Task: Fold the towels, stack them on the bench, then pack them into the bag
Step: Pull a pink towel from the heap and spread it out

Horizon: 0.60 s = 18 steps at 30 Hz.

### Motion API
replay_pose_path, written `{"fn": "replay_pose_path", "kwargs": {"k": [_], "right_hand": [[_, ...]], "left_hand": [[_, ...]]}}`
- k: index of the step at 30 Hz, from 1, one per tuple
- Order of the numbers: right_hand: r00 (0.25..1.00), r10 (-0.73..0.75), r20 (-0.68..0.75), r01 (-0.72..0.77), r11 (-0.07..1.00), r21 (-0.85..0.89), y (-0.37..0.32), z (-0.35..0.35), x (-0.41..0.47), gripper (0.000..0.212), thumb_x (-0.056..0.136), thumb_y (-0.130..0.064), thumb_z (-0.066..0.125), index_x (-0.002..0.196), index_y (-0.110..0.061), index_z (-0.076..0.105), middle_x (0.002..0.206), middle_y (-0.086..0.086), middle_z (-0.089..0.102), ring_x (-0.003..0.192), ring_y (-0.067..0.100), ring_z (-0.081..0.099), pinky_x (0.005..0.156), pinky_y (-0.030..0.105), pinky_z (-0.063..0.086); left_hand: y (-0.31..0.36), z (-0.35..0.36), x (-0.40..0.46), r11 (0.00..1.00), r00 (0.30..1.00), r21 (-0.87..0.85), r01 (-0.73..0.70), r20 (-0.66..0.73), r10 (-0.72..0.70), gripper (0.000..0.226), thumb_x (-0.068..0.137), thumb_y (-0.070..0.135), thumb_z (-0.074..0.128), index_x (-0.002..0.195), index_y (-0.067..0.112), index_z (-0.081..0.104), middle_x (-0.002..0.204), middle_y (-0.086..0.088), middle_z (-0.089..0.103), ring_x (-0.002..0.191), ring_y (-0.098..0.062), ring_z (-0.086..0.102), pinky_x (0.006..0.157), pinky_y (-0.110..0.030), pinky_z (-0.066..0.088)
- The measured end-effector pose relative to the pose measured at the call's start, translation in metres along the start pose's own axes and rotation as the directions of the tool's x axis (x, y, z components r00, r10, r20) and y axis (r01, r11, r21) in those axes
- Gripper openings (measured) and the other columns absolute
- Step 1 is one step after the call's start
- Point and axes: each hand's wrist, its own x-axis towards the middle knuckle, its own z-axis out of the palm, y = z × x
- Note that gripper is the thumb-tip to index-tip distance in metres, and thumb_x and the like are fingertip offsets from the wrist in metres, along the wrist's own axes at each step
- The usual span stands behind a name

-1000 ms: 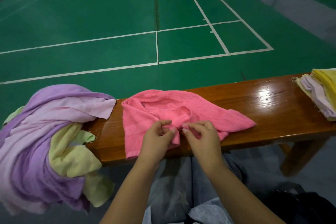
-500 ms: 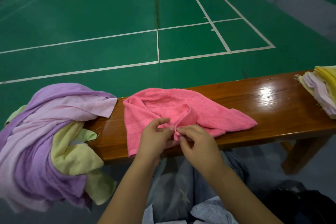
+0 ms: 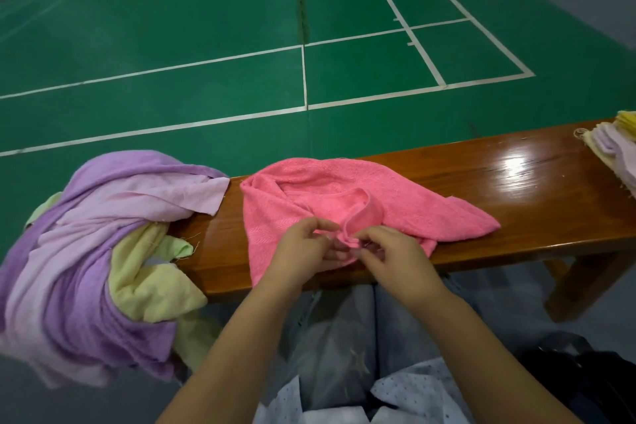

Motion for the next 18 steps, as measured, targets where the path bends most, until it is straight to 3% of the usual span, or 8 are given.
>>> {"fn": "replay_pose_path", "kwargs": {"k": [3,6,8,11,13,15,18], "right_hand": [[0.995,0.089,0.034,-0.09,0.996,0.013,0.004,0.0,-0.002,0.016,0.085,-0.007,0.064,0.099,-0.015,0.066,0.092,-0.001,0.066,0.085,0.012,0.06,0.079,0.025,0.048],[0.985,0.164,0.055,-0.166,0.985,0.038,0.001,0.002,-0.005,0.018,0.084,-0.007,0.064,0.099,-0.015,0.058,0.087,-0.002,0.063,0.079,0.011,0.059,0.075,0.029,0.05],[0.977,0.205,0.058,-0.208,0.976,0.06,0.001,0.003,-0.007,0.022,0.083,-0.006,0.064,0.1,-0.017,0.054,0.087,-0.005,0.062,0.077,0.006,0.058,0.074,0.031,0.052],[0.97,0.229,0.083,-0.234,0.971,0.047,0.003,0.001,-0.009,0.018,0.082,-0.005,0.063,0.091,-0.019,0.055,0.081,-0.009,0.06,0.072,0.003,0.056,0.071,0.029,0.051],[0.971,0.227,0.08,-0.231,0.972,0.036,0.007,-0.002,-0.012,0.019,0.08,-0.005,0.063,0.084,-0.021,0.055,0.077,-0.012,0.058,0.068,-0.001,0.053,0.066,0.02,0.045],[0.97,0.234,0.066,-0.237,0.971,0.04,0.012,-0.005,-0.015,0.018,0.078,-0.004,0.062,0.082,-0.02,0.055,0.072,-0.012,0.056,0.066,-0.006,0.051,0.061,0.014,0.039],[0.962,0.27,0.046,-0.272,0.961,0.048,0.024,-0.009,-0.019,0.017,0.076,-0.005,0.062,0.08,-0.019,0.055,0.071,-0.009,0.059,0.064,-0.001,0.053,0.061,0.018,0.043]], "left_hand": [[0.013,-0.017,0.022,0.881,0.951,0.443,-0.166,-0.164,0.261,0.016,0.097,0.004,0.045,0.104,0.008,0.059,0.082,-0.004,0.069,0.069,-0.017,0.068,0.068,-0.033,0.059],[0.033,-0.035,0.055,0.803,0.874,0.541,-0.25,-0.232,0.428,0.016,0.096,0.008,0.045,0.099,0.017,0.059,0.087,-0.005,0.069,0.078,-0.021,0.069,0.077,-0.039,0.057],[0.041,-0.043,0.084,0.716,0.872,0.662,-0.221,-0.195,0.449,0.023,0.092,0.005,0.046,0.103,0.015,0.064,0.1,-0.006,0.07,0.094,-0.024,0.065,0.085,-0.034,0.051],[0.039,-0.047,0.118,0.463,0.925,0.866,-0.186,-0.004,0.379,0.033,0.089,0.003,0.048,0.113,0.014,0.067,0.118,-0.005,0.067,0.11,-0.024,0.059,0.086,-0.025,0.04],[0.033,-0.048,0.13,0.317,0.947,0.93,-0.187,0.085,0.309,0.03,0.089,0.006,0.051,0.113,0.014,0.068,0.118,-0.008,0.067,0.109,-0.026,0.059,0.084,-0.026,0.04],[0.028,-0.05,0.133,0.253,0.947,0.95,-0.183,0.101,0.306,0.024,0.09,0.011,0.054,0.108,0.011,0.07,0.114,-0.012,0.068,0.105,-0.029,0.06,0.083,-0.03,0.043],[0.026,-0.054,0.135,0.145,0.949,0.975,-0.169,0.121,0.291,0.023,0.09,0.02,0.056,0.103,0.005,0.07,0.111,-0.017,0.068,0.103,-0.032,0.06,0.084,-0.034,0.043]]}}
